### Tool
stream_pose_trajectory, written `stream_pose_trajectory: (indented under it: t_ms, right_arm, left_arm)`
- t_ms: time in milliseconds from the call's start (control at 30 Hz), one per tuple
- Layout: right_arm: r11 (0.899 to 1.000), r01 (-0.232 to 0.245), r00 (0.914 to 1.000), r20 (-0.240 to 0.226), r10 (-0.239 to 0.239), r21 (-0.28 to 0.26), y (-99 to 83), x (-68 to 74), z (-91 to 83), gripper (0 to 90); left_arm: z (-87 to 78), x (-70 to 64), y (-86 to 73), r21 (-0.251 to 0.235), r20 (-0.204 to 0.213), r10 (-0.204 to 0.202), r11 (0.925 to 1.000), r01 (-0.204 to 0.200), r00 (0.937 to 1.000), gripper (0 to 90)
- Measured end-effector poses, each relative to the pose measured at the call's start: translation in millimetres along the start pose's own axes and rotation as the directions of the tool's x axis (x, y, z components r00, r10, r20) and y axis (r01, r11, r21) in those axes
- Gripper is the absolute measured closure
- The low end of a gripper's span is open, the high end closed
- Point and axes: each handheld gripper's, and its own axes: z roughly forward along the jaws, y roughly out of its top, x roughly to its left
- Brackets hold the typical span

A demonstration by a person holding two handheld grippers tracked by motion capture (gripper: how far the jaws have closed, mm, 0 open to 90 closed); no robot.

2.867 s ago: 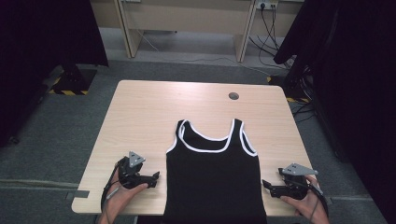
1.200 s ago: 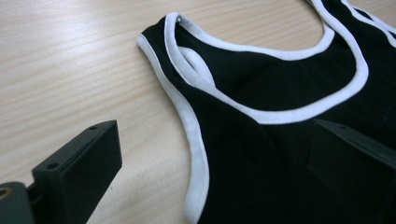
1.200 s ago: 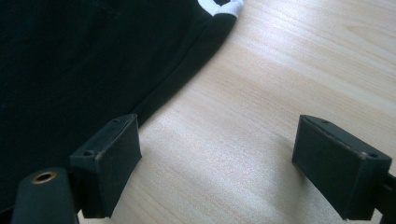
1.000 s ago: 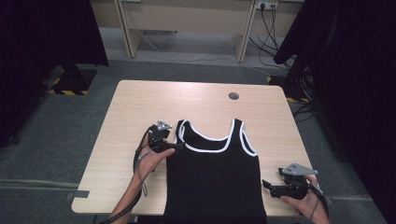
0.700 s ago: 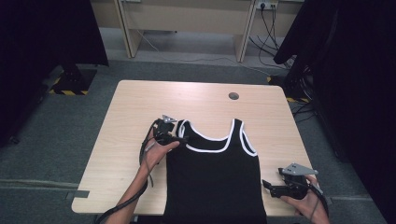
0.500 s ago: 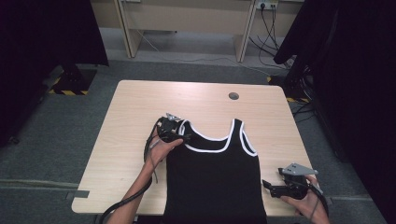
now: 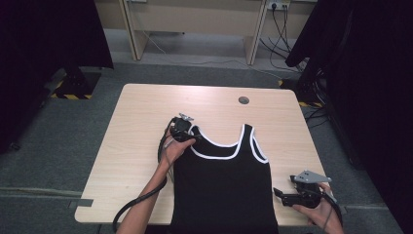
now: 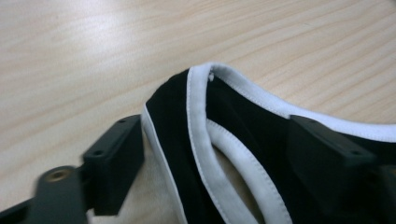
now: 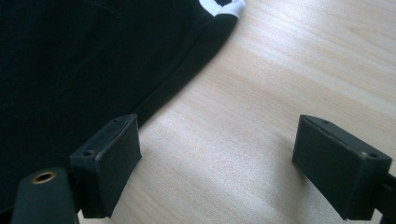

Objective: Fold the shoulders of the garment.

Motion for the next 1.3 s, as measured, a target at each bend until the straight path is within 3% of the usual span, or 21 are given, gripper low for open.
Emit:
stream_pose_trajectory:
  t_ms: [200,300,367,567,667,833,1033,1300]
  right_arm:
    - [1.000,0.000,1.0000,-0.001,0.000,0.000,0.0,0.0,0.1,15.6]
    - [1.000,0.000,1.0000,-0.001,0.000,0.000,0.0,0.0,0.1,15.6]
    - [1.000,0.000,1.0000,-0.001,0.000,-0.001,0.0,-0.1,0.1,15.6]
    - [1.000,-0.001,1.0000,-0.002,0.001,0.000,0.1,0.0,0.1,15.6]
    - [1.000,0.000,1.0000,-0.003,0.000,0.000,0.2,-0.1,0.2,15.6]
    - [1.000,-0.001,1.0000,-0.004,0.001,0.000,0.2,0.0,0.2,15.6]
    - [1.000,0.003,1.0000,-0.004,-0.003,-0.001,0.4,-0.3,0.5,15.6]
    - [1.000,0.003,1.0000,-0.004,-0.003,-0.001,0.3,-0.3,0.5,15.6]
  left_arm:
    - [-0.4,-3.2,2.4,-0.014,-0.002,0.023,0.9996,-0.023,0.9997,59.0]
    - [-1.8,-5.8,1.5,-0.021,0.001,0.040,0.9990,-0.040,0.9992,72.9]
    - [-4.1,-7.0,0.9,-0.030,0.015,0.037,0.9989,-0.037,0.9992,77.3]
    - [-21.5,-10.2,2.0,-0.073,0.046,0.027,0.9970,-0.024,0.9985,80.2]
    - [-38.7,-15.5,2.0,-0.105,0.074,0.021,0.9944,-0.013,0.9970,80.2]
    - [-53.2,-23.7,-1.7,-0.124,0.093,0.034,0.9921,-0.023,0.9951,79.8]
    - [-75.6,-41.1,-13.5,-0.146,0.103,0.071,0.9877,-0.055,0.9922,79.2]
    - [-89.0,-54.0,-31.8,-0.165,0.126,0.088,0.9841,-0.066,0.9881,76.4]
